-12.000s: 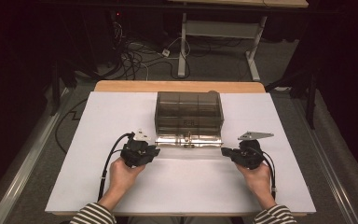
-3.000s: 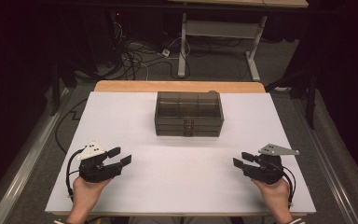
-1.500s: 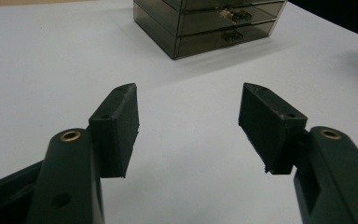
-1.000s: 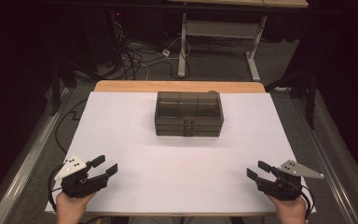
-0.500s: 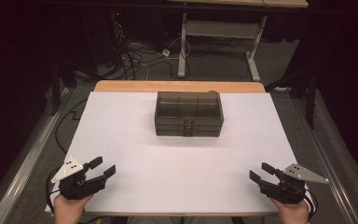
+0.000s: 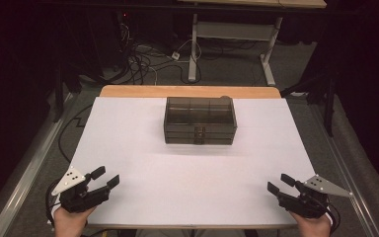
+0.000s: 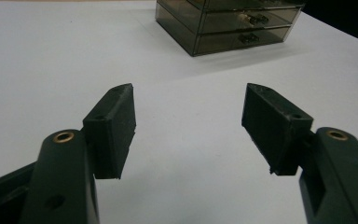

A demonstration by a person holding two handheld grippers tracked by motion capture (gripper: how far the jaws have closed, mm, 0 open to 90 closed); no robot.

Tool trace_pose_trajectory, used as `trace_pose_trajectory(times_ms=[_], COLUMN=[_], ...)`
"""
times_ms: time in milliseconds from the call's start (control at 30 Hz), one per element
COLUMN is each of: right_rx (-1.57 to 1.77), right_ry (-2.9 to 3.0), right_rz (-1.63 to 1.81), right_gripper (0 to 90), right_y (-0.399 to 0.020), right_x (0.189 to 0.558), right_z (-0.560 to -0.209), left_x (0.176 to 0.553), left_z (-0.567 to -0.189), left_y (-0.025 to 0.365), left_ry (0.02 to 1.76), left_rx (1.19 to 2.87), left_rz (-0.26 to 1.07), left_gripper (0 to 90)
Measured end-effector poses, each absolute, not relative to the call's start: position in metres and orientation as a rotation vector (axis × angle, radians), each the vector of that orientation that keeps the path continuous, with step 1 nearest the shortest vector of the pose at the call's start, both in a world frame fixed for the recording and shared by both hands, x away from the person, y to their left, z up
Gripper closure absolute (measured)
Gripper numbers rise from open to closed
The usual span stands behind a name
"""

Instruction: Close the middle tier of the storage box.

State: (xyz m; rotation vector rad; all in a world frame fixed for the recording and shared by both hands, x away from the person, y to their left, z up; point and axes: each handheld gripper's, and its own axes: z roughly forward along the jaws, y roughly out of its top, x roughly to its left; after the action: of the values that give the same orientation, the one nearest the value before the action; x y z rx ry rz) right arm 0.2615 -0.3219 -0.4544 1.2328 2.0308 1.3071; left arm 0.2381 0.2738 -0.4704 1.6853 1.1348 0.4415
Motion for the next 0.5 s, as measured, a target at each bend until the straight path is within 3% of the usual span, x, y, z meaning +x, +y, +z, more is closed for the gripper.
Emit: trace_pose_trajectory(times_ms=[500], right_rx=[1.252], right_ry=[2.012], right_rz=[1.296], right_gripper=[34.6], right_y=[-0.3278], right_x=[0.2566], right_z=[-0.4574], left_x=[0.233], left_z=[-0.4762], left_y=[0.2818], left_ry=[1.169], left_rx=[1.664], left_rz=[0.428], left_gripper=[33.2])
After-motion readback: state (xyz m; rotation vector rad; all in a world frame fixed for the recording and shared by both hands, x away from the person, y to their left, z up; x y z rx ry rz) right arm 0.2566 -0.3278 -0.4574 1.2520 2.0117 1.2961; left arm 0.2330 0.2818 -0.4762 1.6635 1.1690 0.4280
